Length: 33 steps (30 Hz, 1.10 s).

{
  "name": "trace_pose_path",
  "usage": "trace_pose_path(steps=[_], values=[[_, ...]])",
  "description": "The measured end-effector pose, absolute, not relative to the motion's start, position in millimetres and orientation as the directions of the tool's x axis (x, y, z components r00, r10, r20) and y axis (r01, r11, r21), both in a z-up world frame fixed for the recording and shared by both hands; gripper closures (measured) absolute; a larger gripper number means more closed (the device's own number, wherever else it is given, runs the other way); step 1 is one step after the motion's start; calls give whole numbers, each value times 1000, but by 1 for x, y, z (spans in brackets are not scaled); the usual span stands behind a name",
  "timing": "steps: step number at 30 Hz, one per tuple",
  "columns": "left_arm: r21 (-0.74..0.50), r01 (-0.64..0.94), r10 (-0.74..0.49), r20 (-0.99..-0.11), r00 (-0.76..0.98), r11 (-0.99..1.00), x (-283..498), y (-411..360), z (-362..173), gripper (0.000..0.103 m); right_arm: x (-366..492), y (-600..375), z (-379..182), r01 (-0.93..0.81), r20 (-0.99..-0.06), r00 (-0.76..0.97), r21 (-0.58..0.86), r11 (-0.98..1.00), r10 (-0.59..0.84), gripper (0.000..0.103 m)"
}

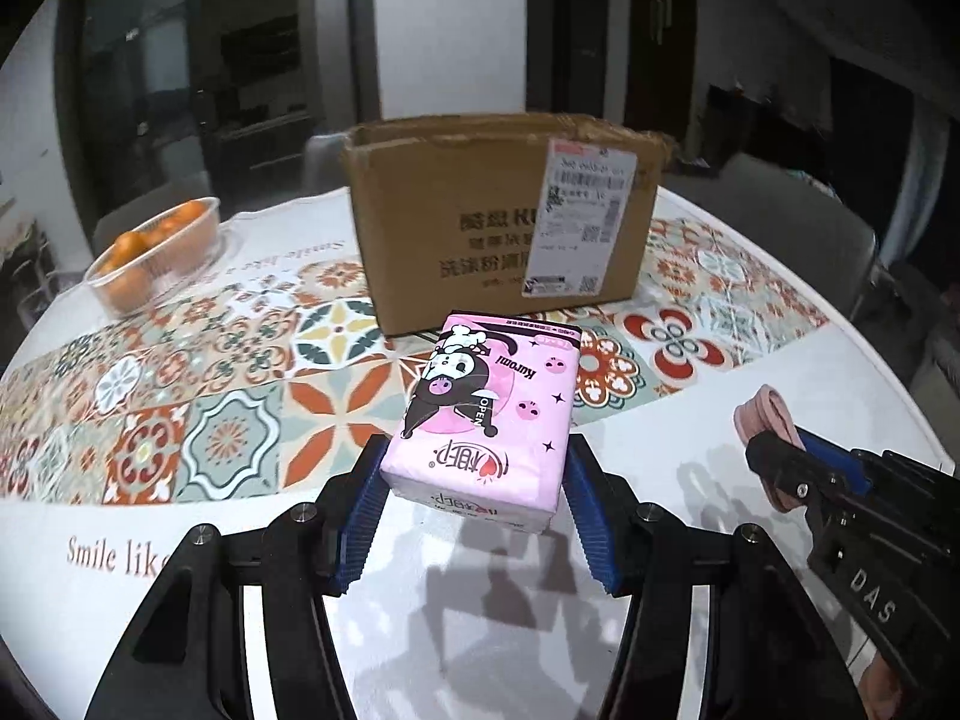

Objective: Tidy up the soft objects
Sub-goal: 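Lift the tissue pack and hair tie and carry them over the box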

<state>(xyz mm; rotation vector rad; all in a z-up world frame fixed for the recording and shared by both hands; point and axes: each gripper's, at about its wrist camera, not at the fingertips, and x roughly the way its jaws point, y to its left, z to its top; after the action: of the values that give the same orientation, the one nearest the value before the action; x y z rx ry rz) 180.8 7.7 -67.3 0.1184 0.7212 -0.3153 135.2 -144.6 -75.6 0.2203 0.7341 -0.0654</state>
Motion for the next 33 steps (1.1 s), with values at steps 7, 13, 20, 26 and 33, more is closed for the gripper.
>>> trace_pose_path(steps=[7,13,20,26,33], values=[[-26,261,-217,-637,740,965,171,11,-44,47,132,-151,-49,93,-608,793,193,977,44,87],[-46,191,-178,-612,771,981,171,9,-24,47,140,-155,-31,25,-562,821,207,978,98,87],[-48,127,-132,-579,805,991,174,-1,1,49,159,-170,-11,-46,-519,839,230,972,163,87],[-52,100,-112,-553,826,994,182,-12,18,51,175,-184,6,-81,-487,852,240,967,192,87],[-68,93,-115,-538,835,993,195,-11,29,52,190,-188,16,-113,-476,852,236,965,217,87]])
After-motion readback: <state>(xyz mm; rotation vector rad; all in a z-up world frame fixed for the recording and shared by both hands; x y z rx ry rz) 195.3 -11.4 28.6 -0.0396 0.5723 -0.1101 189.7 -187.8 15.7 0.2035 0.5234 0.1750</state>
